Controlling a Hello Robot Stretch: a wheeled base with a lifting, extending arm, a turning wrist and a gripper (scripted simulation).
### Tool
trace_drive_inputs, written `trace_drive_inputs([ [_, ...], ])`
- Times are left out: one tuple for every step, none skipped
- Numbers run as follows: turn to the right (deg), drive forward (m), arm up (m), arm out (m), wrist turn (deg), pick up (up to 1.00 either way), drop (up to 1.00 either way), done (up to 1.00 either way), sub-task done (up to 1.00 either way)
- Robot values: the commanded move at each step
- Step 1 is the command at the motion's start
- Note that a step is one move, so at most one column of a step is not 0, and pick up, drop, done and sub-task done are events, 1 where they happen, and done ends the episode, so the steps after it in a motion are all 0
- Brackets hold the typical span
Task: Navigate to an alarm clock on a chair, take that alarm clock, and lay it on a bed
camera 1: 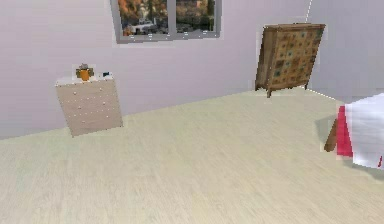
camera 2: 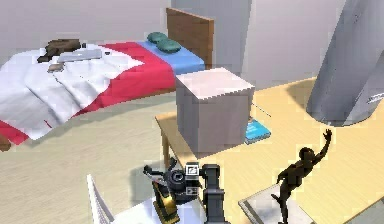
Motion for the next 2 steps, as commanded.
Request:
trace_drive_inputs([
  [0.0, 0.0, -0.3, 0.0, 0.0, 0.0, 0.0, 0.0, 0.0],
  [0.0, 0.0, 0.0, 0.0, 0.0, 1.0, 0.0, 0.0, 0.0],
])
